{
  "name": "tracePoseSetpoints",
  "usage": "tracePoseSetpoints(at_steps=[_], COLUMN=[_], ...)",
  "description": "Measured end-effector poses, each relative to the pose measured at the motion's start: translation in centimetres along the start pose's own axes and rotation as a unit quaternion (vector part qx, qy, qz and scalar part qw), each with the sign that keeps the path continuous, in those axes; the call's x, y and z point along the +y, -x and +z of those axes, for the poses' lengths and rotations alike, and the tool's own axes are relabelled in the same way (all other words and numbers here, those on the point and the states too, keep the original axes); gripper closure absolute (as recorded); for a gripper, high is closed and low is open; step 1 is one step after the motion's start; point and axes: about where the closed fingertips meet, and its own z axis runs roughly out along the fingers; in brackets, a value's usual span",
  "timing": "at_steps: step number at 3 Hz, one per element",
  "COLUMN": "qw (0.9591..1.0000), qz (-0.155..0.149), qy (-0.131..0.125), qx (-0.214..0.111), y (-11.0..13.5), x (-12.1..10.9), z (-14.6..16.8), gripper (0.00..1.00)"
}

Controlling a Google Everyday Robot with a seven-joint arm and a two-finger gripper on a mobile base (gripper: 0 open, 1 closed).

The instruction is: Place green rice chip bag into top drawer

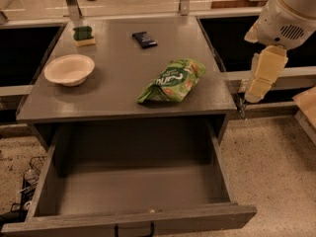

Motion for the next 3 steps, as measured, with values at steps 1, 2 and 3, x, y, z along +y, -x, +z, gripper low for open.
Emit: tracePoseSetpoints(at_steps=[1,2,3], qw=[0.9999,0.9998,0.9991], qz=[-0.01,-0.022,-0.042], qy=[0.003,-0.001,-0.002], qx=[0.001,0.003,0.002], y=[1.5,3.7,6.4], x=[-1.3,-2.1,-2.5], z=[0.5,0.6,0.8], gripper=[0.0,0.0,0.0])
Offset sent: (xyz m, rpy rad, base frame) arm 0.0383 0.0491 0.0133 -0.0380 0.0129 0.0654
